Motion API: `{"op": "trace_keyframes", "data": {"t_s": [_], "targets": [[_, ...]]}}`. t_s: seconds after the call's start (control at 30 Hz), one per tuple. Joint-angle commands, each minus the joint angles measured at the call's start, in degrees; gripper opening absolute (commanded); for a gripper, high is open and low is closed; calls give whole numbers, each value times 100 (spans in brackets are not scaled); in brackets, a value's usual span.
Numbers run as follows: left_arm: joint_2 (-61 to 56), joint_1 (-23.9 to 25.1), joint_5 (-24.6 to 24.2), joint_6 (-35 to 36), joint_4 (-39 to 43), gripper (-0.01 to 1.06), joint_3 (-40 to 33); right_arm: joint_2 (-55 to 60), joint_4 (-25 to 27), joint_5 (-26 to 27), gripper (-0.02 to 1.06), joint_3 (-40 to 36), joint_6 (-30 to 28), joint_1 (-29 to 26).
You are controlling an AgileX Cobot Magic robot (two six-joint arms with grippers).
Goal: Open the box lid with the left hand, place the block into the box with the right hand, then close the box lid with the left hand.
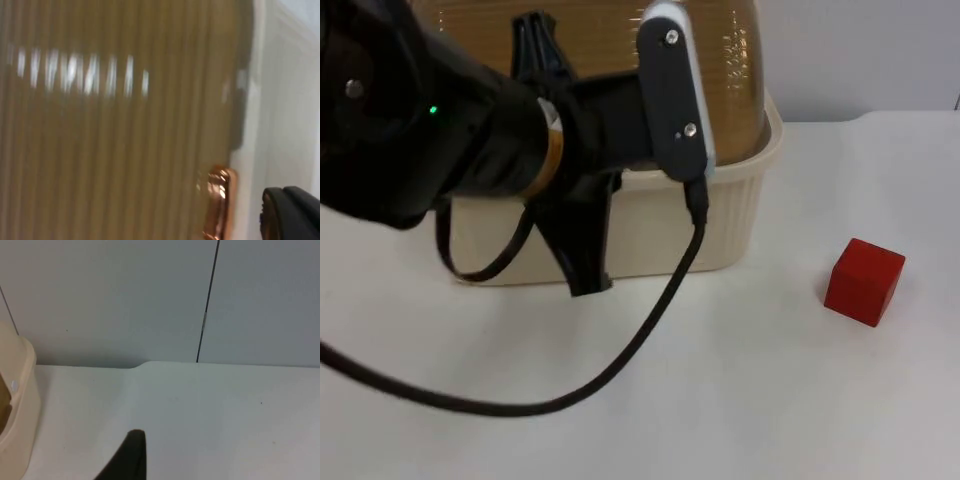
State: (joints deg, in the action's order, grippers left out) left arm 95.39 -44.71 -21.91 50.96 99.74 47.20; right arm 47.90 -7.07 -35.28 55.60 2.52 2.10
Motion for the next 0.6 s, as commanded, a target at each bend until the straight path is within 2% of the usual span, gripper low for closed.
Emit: {"op": "trace_keyframes", "data": {"t_s": [0.0, 0.2, 0.57], "targets": [[185, 45, -23, -79, 21, 0, 172, -15, -22, 146, 105, 37, -17, -22], [623, 167, -40, -122, 21, 0, 270, -15, -34, 186, 105, 37, -17, -22], [635, 551, -89, -174, 21, 0, 270, -15, -34, 175, 105, 37, -42, -22]]}}
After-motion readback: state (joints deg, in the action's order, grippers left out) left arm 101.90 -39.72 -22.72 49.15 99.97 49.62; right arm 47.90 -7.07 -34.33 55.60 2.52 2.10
